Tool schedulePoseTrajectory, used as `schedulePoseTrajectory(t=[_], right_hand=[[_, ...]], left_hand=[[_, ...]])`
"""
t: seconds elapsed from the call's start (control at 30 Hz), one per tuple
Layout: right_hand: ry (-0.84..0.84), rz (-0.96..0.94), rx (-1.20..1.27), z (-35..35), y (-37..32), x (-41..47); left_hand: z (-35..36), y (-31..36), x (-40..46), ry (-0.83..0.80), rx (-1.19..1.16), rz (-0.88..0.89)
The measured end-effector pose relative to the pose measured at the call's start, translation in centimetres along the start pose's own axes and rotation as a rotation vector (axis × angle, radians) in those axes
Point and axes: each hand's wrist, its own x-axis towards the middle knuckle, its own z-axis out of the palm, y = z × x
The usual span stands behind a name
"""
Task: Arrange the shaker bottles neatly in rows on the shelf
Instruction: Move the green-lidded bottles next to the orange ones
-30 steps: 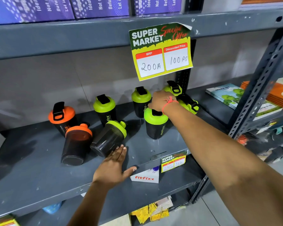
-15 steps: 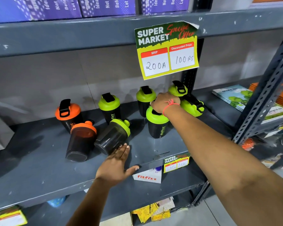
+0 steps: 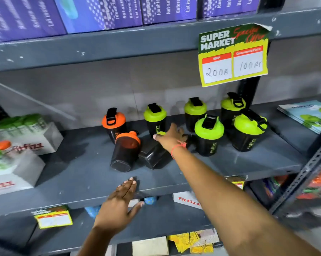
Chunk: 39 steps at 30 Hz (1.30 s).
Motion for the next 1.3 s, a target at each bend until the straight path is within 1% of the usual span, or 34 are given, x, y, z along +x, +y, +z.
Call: schedulePoseTrajectory(t=[0.1,0.2,0.3,0.37,0.4,0.43,0.5,0.53,0.6,0.67,0.8,0.97,1.03,1.17,1.23,1.3], right_hand=[[0.044,0.169,0.189,2.2,0.3,0.4],[0.097,0.236,0.467,3.1,0.0,0.5],[0.175,0.249,0.55,3.6,0.3,0.2],[0.231,0.22,0.55,3.8,0.4,-0.2],[0.266,0.181,0.538,3.8,0.3,-0.5],[0.322,0.114,0.498,3.7,0.2,-0.8],[0.47,-0.092,0.311,3.7,-0.3,-1.6],[0.512,-0.207,0.204,3.5,-0.4,-1.8],[0.535,-0.353,0.03,3.5,-0.6,-2.4],[0.536,-0.415,-0.07,3.7,-0.6,-3.0],[0.558,-0.38,-0.241,4.6,0.0,-3.5],[0.589,-0.346,-0.122,5.0,-1.5,-3.0],[0.578,-0.345,-0.12,5.5,-2.5,-2.6],[0.494,-0.347,-0.254,5.6,-4.6,-1.5],[0.403,-0.325,-0.307,5.4,-5.4,-0.8],[0.29,-0.281,-0.368,5.0,-5.9,-0.2]], left_hand=[[-0.6,-2.9,-1.5,0.052,0.007,-0.066],[-1.2,-5.5,-2.0,0.065,0.047,-0.115],[-2.1,-7.3,-1.5,0.022,0.066,-0.128],[-2.6,-8.1,-0.8,0.054,0.076,-0.108],[-2.7,-8.6,-0.5,0.074,0.059,-0.094],[-2.9,-9.0,-0.2,0.052,0.02,-0.092],[-3.2,-9.6,0.1,0.036,-0.017,-0.082],[-3.2,-9.5,0.3,0.036,-0.009,-0.079],[-2.9,-9.5,1.0,0.039,-0.005,-0.075],[-2.4,-9.6,1.5,0.043,-0.012,-0.061],[-1.7,-9.8,2.1,0.03,-0.031,-0.059],[-1.8,-10.0,2.0,0.041,-0.038,-0.042],[-1.9,-9.9,1.9,0.05,-0.042,-0.038],[-2.2,-9.8,1.9,0.055,-0.051,-0.033],[-2.2,-9.8,1.9,0.046,-0.021,-0.042],[-2.3,-9.7,1.9,0.001,0.011,-0.054]])
